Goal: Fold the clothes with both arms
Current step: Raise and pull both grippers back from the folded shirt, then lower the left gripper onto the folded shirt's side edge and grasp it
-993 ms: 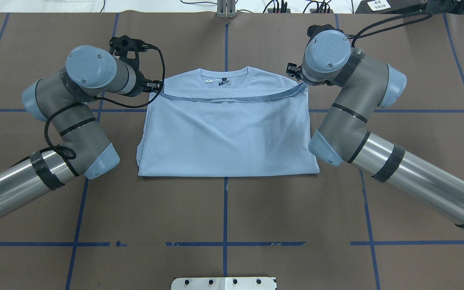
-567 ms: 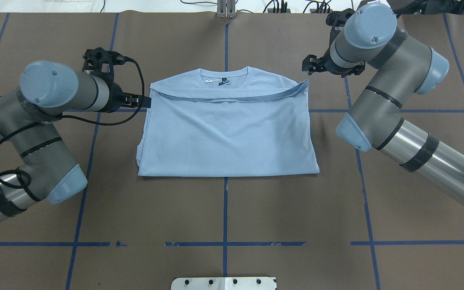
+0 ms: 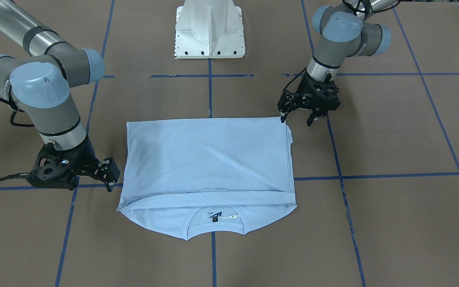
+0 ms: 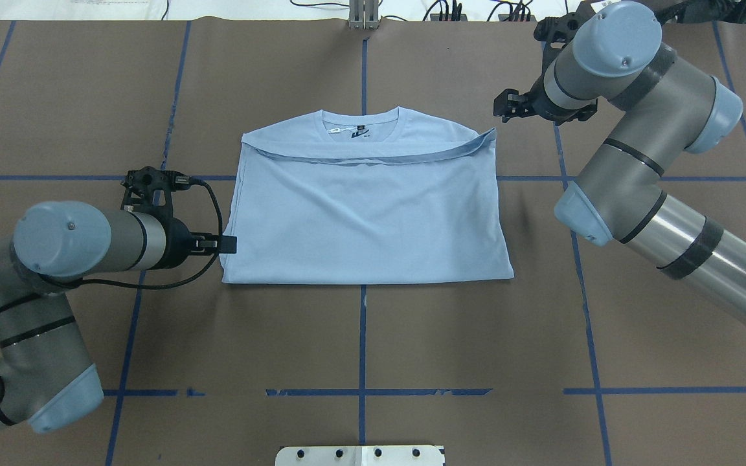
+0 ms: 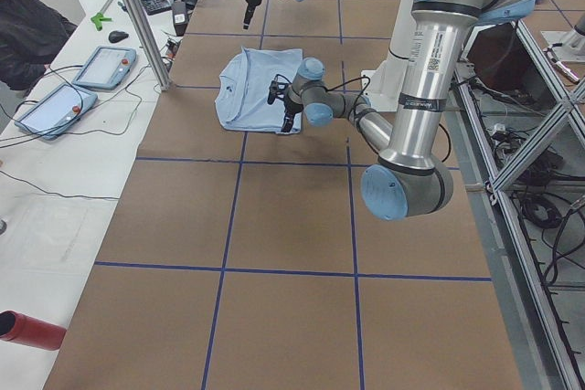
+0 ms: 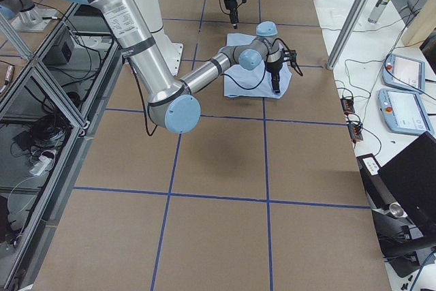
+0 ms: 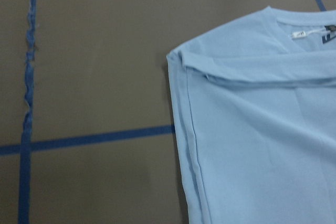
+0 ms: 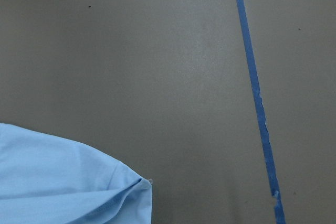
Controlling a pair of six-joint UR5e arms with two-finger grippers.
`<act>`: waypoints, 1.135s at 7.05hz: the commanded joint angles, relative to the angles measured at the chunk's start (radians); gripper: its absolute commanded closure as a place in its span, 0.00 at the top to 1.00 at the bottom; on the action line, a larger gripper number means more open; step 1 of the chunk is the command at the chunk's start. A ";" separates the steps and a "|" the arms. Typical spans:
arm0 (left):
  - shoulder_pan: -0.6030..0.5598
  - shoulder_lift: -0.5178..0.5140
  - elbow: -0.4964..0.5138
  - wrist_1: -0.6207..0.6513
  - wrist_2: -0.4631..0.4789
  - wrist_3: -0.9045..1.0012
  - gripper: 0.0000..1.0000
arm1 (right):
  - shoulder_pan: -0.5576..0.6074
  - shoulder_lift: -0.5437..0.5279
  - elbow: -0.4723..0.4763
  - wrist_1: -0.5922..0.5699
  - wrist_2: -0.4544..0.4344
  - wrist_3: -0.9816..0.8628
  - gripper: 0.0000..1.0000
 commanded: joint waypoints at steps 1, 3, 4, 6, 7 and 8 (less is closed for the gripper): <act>0.056 0.008 0.018 -0.002 0.036 -0.043 0.53 | 0.000 -0.003 0.001 0.000 -0.001 -0.002 1.00; 0.069 0.005 0.023 -0.002 0.036 -0.045 0.53 | 0.000 -0.004 0.000 0.000 -0.003 -0.004 1.00; 0.075 0.002 0.023 -0.001 0.036 -0.045 0.53 | 0.000 -0.006 0.000 0.000 -0.004 -0.005 1.00; 0.085 0.000 0.024 -0.001 0.036 -0.046 0.47 | 0.000 -0.015 0.000 0.000 -0.007 -0.005 1.00; 0.092 0.000 0.024 -0.001 0.042 -0.048 0.46 | 0.000 -0.015 0.001 0.002 -0.007 -0.005 1.00; 0.093 0.000 0.024 -0.001 0.042 -0.048 0.44 | 0.000 -0.015 0.001 0.002 -0.007 -0.005 1.00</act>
